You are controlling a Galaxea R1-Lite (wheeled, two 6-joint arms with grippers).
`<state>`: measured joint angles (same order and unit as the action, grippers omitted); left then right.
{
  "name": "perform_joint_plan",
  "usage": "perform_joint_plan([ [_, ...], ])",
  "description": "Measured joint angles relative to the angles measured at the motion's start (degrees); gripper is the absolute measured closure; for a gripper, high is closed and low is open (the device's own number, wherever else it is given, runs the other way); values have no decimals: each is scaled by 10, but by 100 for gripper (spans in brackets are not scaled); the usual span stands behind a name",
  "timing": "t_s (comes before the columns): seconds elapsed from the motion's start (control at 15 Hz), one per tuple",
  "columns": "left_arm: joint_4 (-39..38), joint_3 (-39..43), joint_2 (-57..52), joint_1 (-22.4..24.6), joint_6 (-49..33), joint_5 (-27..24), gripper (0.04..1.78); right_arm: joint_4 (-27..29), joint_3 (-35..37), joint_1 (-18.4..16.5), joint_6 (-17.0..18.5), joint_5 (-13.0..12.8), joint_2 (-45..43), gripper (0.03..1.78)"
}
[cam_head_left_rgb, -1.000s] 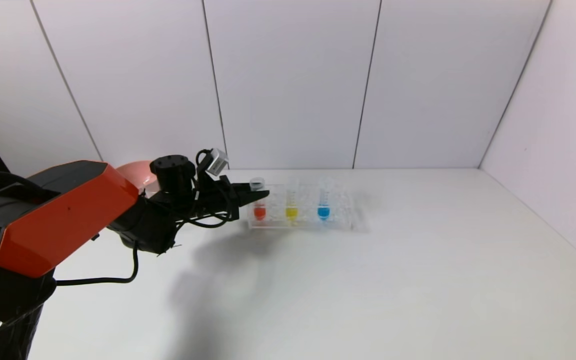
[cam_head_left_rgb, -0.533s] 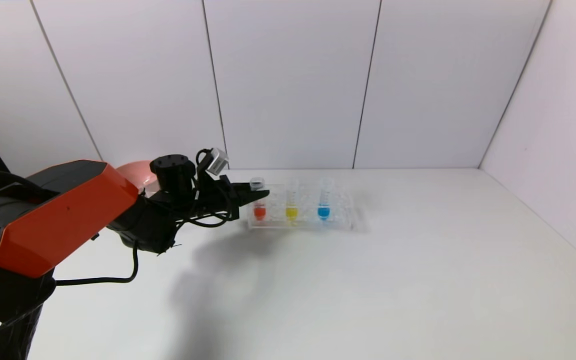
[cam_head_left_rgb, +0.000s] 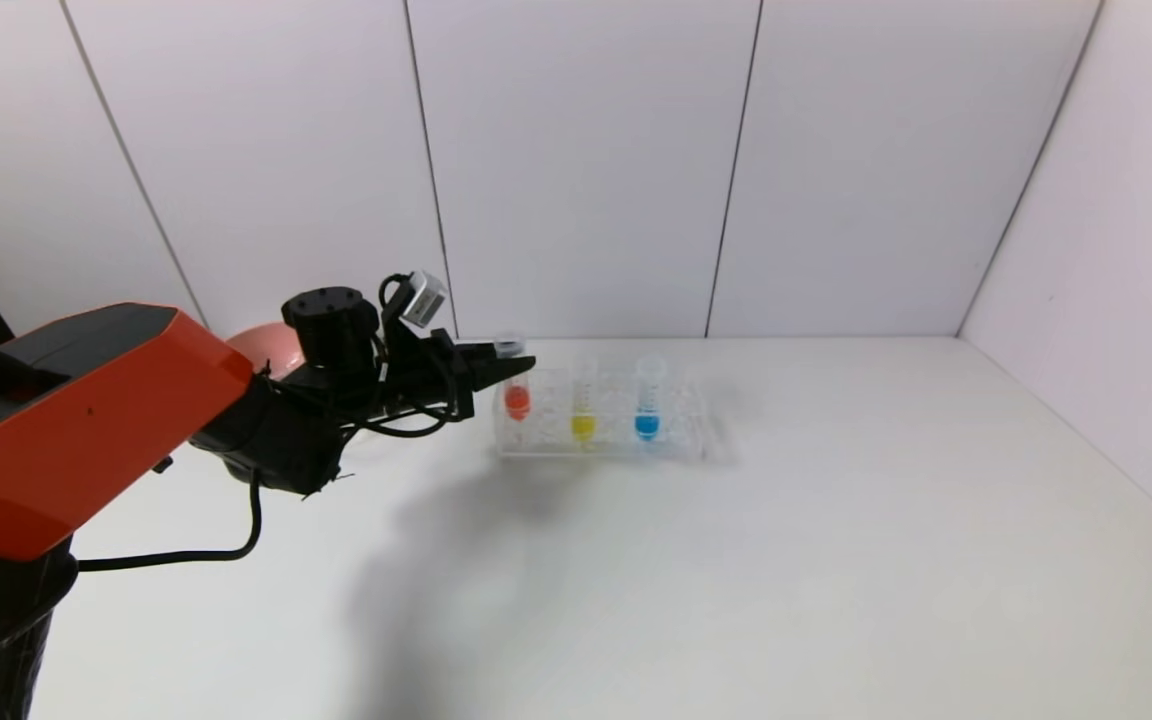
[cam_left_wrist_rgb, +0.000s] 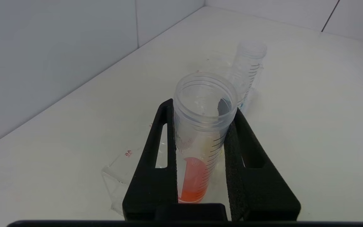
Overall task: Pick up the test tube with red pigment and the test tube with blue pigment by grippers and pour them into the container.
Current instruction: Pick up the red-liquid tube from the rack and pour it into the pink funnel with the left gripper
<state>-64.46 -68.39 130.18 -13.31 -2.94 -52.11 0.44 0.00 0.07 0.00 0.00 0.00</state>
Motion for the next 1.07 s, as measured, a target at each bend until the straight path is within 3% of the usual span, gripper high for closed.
perform_joint_plan([
  [0.47, 68, 10, -77, 8, -6, 26, 138, 0, 0, 0, 0, 0, 0, 4],
  [1.07, 177, 77, -245, 5, 21, 224, 138, 0, 0, 0, 0, 0, 0, 4],
])
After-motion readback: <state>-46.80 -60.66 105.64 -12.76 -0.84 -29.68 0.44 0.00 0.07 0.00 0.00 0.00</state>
